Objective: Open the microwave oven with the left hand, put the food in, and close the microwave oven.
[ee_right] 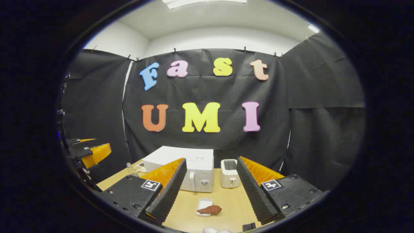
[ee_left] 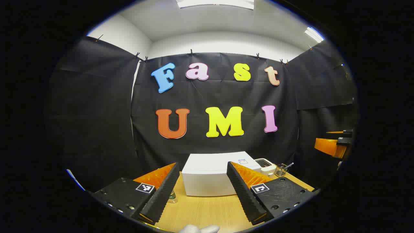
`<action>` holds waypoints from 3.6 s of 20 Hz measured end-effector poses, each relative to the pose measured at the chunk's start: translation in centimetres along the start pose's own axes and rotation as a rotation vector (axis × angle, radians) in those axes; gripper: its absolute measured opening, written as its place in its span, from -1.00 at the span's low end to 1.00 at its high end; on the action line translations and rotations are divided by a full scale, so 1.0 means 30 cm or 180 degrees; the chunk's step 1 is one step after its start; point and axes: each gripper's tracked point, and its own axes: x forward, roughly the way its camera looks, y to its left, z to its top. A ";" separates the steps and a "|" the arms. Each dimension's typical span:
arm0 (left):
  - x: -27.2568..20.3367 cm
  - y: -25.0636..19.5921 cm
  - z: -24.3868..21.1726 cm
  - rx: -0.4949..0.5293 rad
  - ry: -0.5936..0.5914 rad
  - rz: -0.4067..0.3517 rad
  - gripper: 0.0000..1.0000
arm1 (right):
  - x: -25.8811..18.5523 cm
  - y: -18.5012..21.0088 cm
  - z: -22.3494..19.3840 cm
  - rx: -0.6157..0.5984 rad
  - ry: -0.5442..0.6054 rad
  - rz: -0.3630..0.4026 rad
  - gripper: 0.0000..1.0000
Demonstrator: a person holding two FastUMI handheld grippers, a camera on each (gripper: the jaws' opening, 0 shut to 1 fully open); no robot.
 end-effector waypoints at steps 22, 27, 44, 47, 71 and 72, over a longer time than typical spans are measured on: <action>0.132 -0.077 -0.099 0.0036 0.0020 0.0020 0.85 | 0.074 -0.105 0.017 0.0000 -0.0032 -0.0036 0.82; 0.243 -0.213 -0.240 0.0014 -0.0050 -0.0120 0.86 | 0.089 -0.193 0.037 -0.0028 -0.0036 -0.0106 0.97; 0.740 -0.639 -0.779 -0.0051 0.0478 -0.0321 0.91 | 0.191 -0.463 -0.104 -0.0208 0.0399 -0.0404 0.98; 0.789 -0.646 -0.811 -0.0078 0.0534 -0.0283 0.91 | 0.200 -0.502 -0.132 -0.0205 0.0457 -0.0457 0.97; 0.831 -0.637 -0.878 -0.0020 0.0708 -0.0268 -0.76 | 0.208 -0.500 -0.166 -0.0265 0.0532 -0.0383 0.84; 0.828 -0.637 -0.881 -0.0027 0.0718 -0.0273 -0.77 | 0.209 -0.494 -0.166 -0.0265 0.0527 -0.0369 0.84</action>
